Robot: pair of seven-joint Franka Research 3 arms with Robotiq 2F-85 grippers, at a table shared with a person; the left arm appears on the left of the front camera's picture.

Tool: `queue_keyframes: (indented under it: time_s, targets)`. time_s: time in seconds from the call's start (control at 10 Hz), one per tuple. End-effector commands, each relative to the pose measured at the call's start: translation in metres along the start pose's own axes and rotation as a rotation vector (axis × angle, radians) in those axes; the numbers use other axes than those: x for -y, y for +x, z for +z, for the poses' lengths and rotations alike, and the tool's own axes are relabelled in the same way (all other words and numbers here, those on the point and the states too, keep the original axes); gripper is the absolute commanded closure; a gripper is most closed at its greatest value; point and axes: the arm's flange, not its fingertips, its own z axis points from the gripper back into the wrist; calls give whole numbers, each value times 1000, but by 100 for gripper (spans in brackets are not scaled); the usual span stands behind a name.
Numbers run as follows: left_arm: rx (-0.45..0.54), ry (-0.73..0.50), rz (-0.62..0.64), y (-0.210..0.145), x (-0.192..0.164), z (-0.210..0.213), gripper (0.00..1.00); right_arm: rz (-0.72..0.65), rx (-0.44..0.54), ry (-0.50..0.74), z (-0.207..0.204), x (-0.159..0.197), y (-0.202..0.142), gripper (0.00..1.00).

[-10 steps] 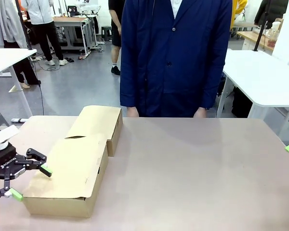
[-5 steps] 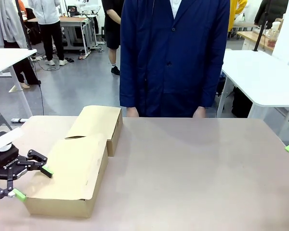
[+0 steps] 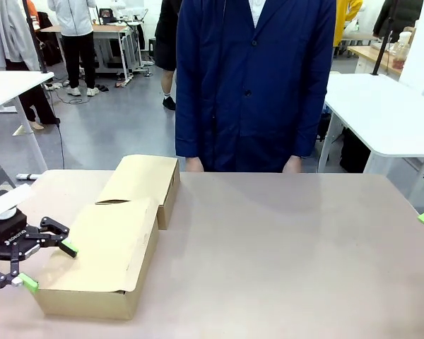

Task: Place items inside the box.
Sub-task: Close the lid of the Mailer Box closest to the robot.

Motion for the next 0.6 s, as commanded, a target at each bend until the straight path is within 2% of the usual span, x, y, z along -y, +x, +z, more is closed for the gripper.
queue_keyframes:
  time_s: [0.0,0.1,0.2,0.3,0.4,0.5]
  targets:
    - [116,93,-6,31,25,7,0,17,-1,22,-1,-1,0,0]
    - [160,151,19,44,23,27,0,17,-1,22,-1,-1,0,0]
    - [204,193,115,55,20,49,0,17,-1,22,-1,-1,0,0]
    - [252,223,353,60,14,71,0,17,-1,22,-1,-1,0,0]
    - [361,286,628,59,6,91,0,17,-1,22,-1,-1,0,0]
    - [386,258,811,50,5,108,0,17,-1,22,-1,-1,0,0]
